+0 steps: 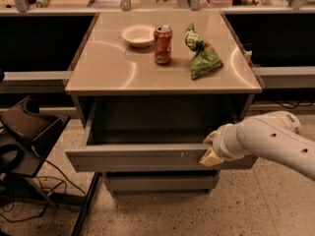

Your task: Open top drawer

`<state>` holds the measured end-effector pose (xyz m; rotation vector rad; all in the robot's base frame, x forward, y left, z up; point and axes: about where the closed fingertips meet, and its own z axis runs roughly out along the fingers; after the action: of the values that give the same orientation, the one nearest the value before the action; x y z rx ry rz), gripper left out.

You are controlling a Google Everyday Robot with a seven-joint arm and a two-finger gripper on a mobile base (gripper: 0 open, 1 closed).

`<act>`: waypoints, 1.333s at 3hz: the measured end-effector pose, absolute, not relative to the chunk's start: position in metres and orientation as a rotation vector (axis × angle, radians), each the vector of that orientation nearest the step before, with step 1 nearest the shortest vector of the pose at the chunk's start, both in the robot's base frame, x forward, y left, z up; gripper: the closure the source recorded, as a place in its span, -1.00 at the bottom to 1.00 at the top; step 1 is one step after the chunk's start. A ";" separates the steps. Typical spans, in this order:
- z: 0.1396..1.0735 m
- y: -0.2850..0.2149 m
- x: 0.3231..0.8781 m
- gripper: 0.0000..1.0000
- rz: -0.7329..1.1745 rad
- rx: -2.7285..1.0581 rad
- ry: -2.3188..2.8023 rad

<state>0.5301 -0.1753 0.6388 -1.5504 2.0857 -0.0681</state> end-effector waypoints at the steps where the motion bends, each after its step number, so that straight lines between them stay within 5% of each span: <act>1: 0.643 -0.175 0.530 1.00 -0.068 -1.550 2.086; 4: 0.639 -0.176 0.506 1.00 -0.067 -1.543 2.072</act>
Offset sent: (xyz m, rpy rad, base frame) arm -0.3054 -0.0210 -0.0990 0.1096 -0.1401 0.0251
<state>0.5064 -0.1762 0.6390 -1.5428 2.0715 -0.0665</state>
